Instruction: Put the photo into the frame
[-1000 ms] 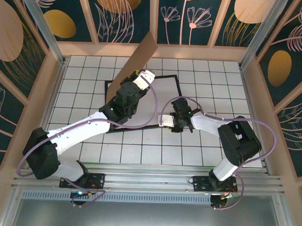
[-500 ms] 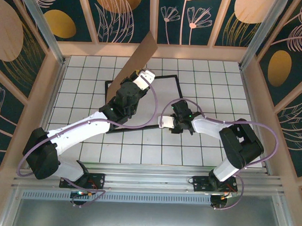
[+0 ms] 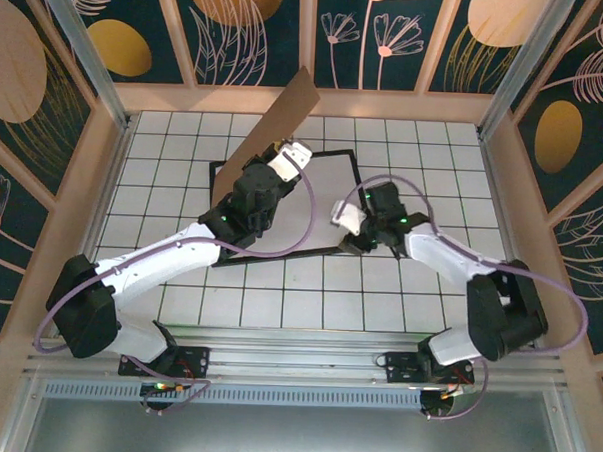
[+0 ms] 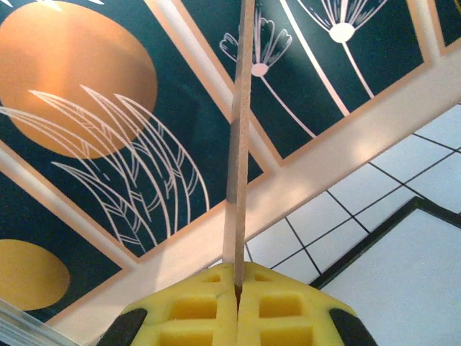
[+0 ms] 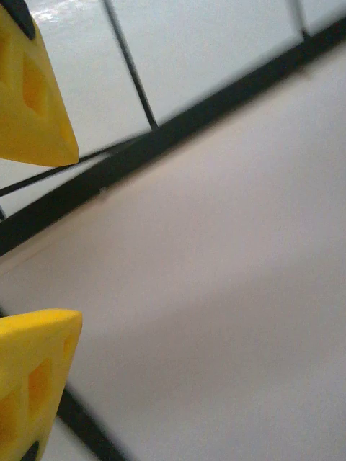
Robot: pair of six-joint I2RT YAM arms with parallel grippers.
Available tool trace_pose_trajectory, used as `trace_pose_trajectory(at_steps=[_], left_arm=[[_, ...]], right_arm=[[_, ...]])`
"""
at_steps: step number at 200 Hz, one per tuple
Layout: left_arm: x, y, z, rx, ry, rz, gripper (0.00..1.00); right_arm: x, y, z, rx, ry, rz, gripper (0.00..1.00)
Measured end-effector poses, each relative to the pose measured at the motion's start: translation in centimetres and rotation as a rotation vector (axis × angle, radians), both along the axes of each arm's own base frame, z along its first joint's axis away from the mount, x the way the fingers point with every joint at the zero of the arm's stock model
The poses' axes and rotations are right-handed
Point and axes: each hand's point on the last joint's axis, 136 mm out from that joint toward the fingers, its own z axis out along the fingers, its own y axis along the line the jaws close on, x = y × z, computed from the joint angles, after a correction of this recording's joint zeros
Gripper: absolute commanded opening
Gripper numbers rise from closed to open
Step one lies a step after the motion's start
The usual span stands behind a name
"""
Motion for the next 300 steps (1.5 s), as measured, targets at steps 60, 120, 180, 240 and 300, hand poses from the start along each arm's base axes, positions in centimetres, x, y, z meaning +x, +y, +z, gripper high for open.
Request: trace_pose_trajectory(at_steps=[60,120,180,240,300], left_arm=[[-0.2,-3.0,-3.4,0.028,0.091,-0.121,0.0],[-0.9,-6.7,-7.9,0.133,0.193,-0.187,0.0],[-1.3,-8.2,-10.1,0.169,0.245,-0.193,0.0],[-1.4,-10.7,-14.3,0.223,0.303,-0.203,0.02],[-2.0,-11.9,-18.2,0.284,0.357,-0.218,0.04]], right_arm=[[6.8,-9.3,9.7,0.417,-0.136,-0.559,0.56],[7.8,-10.7,8.3,0.48,-0.055,-0.709,0.57],[8.4,-13.0,7.9,0.531,-0.016,-0.848,0.59],[10.7,-17.1,6.4,0.6,0.139,-1.094,0.65],[10.2,-17.3,5.5,0.605,0.204,-1.145,0.66]])
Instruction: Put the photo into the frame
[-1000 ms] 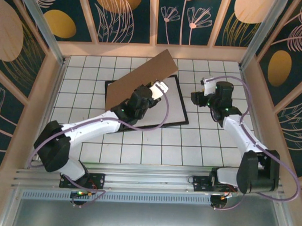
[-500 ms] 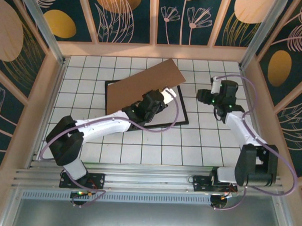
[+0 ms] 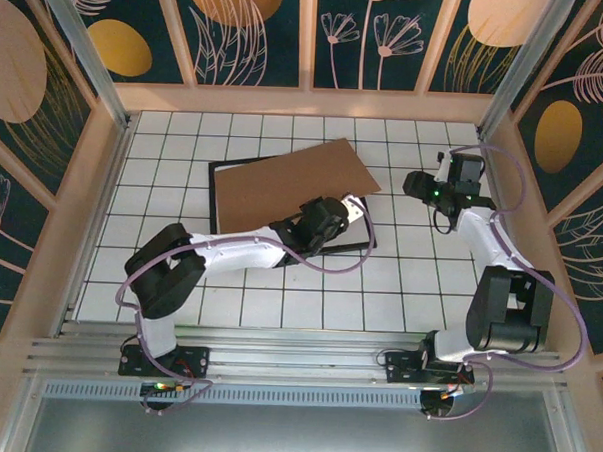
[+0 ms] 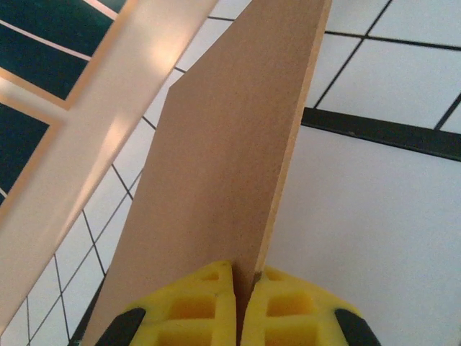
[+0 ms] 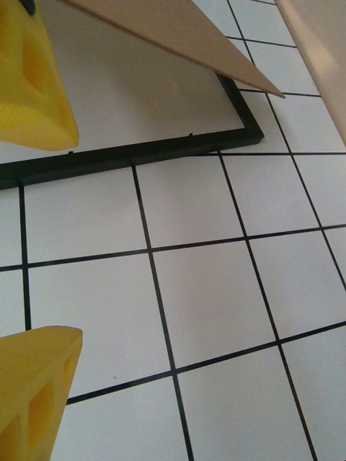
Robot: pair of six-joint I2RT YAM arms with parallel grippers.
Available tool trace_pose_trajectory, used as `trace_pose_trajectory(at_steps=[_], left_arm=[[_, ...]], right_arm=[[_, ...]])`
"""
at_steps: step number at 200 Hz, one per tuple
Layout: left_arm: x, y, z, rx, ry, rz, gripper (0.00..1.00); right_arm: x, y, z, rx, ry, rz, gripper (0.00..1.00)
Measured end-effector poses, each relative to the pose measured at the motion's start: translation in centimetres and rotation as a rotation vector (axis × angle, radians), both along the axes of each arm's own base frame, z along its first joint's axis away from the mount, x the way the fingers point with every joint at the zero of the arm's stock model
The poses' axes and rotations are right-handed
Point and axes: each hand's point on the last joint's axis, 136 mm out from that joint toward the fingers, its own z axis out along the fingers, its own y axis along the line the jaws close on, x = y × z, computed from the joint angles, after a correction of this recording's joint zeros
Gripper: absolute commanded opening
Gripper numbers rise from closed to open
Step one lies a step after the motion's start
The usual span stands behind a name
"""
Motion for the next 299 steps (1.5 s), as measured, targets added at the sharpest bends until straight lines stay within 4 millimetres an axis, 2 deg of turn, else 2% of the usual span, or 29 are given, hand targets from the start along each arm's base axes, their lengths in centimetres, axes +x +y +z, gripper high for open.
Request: trace_pose_trajectory(at_steps=[78,116,151,199,232,267,299], left_arm=[[0.1,-0.1,-3.4,0.023,0.048,0.025,0.14],[0.1,-0.1,-4.5,0.027,0.065,0.034,0.16],[0.1,-0.1,-5.2,0.027,0.076,0.04,0.17],[0.1,-0.1,-5.5,0.024,0.08,0.044,0.19],[0.1,-0.1,-5.6,0.016,0.078,0.045,0.2],[-0.1,0.1,-6.2,0.014,0.084,0.044,0.2],[-0.7,0.9,-7.5,0.037,0.101,0.043,0.23]], right_arm=[[0.1,0.1,-0.4,0.006,0.01,0.006,0.66],[0.0,1.0,-0.8,0.07,0.033,0.02,0.66],[0.2,3.6,-1.7,0.253,0.078,0.067,0.67],[-1.3,8.1,-6.3,0.476,0.232,0.14,0.66],[-1.6,10.8,-7.2,0.562,0.277,0.199,0.62],[-1.3,12.1,-7.4,0.603,0.28,0.24,0.6],[-0.3,12.8,-8.1,0.631,0.297,0.269,0.48]])
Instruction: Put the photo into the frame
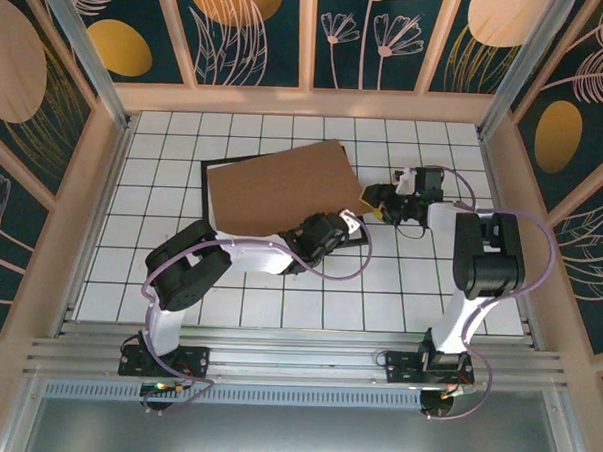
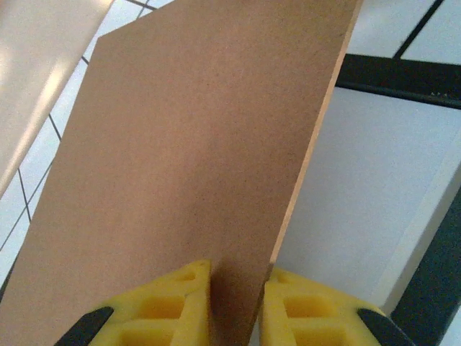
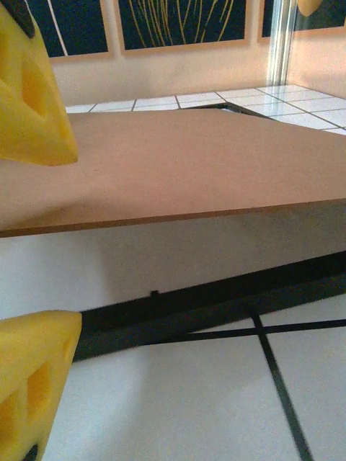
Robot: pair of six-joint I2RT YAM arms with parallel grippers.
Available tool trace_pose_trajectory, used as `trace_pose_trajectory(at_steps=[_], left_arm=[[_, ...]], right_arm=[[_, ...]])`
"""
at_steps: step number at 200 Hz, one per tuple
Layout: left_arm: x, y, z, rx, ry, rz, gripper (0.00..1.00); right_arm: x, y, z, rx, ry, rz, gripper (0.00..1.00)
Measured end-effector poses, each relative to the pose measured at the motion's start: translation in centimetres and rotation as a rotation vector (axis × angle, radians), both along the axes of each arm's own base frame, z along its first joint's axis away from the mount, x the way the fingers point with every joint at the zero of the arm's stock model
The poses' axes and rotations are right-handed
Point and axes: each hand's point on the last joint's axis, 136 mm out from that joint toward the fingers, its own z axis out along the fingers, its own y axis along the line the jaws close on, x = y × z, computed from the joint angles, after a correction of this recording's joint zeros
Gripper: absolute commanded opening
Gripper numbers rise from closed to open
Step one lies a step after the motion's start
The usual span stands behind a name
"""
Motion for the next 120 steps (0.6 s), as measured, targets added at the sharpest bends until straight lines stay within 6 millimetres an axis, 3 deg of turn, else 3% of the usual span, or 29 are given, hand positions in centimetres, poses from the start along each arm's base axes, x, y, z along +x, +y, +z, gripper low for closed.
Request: trace_pose_trajectory(at_steps=[51,120], left_arm=[[-0.7,1.1,-0.9,-0.011,0.026,0.028,0.38],[-1.7,2.6,1.3,-0.104,0.035,0.067,0.54]], right_arm=[[0.0,1.5,0.7,0.058,-0.023,0.054,0.26],[-0.9,2.0,0.5,0.1,-0.015,0.072,0.23]])
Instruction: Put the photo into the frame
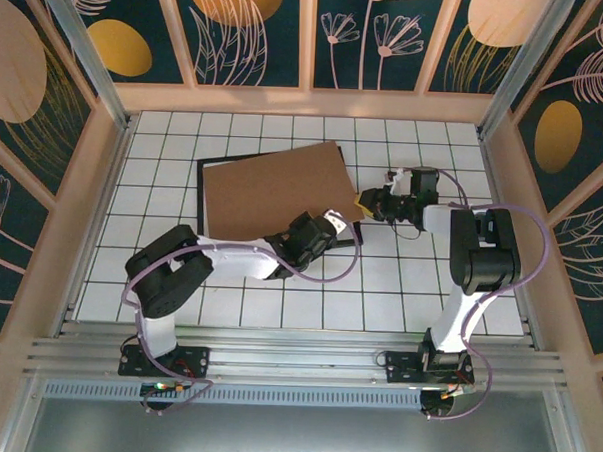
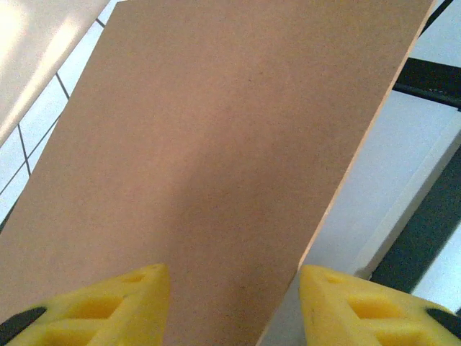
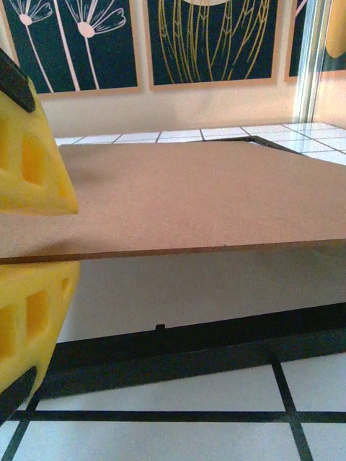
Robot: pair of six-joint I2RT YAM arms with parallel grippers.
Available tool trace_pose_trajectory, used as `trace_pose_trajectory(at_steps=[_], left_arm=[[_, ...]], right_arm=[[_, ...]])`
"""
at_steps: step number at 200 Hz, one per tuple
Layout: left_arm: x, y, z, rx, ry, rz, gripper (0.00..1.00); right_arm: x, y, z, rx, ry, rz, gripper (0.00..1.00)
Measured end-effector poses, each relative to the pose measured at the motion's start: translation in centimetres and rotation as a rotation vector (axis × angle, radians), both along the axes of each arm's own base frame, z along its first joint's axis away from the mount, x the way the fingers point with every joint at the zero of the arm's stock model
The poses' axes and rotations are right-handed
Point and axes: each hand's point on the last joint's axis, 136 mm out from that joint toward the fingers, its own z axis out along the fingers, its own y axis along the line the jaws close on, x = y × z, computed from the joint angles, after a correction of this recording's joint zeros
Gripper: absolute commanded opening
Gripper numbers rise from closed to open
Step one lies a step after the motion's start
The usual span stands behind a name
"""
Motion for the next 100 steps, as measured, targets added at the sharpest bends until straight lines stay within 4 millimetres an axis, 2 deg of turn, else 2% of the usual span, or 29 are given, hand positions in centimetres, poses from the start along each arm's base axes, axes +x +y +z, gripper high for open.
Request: trace_pose_trajectory(at_steps=[25,46,65,79,100], left_arm=[[-1.0,0.4,1.6,-0.077,0.028,-0.001,0.64],[-1.7,0.8,4.4,-0.168,0.032,0.01,0.76],[-1.8,2.0,6.8,-0.262,0.034,0.04,0.78],[-1.1,3.8,8.0,-0.335,0.05,0.098,0.79],[1.7,8.9,8.8,-0.443,0.059,0.272,0.86]], right_arm=[[-0.1,0.2,-0.1,0.005,0.002,0.0,0.23],[-0.3,0.4,-0.1,0.013,0.005,0.0,0.23],[-0.5,0.6,-0.3,0.019,0.011,-0.001,0.21],[-0.7,0.7,-0.4,0.025,0.019,-0.004,0.21],[-0.9,0.8,-0.6,0.035,0.026,-0.01,0.18]])
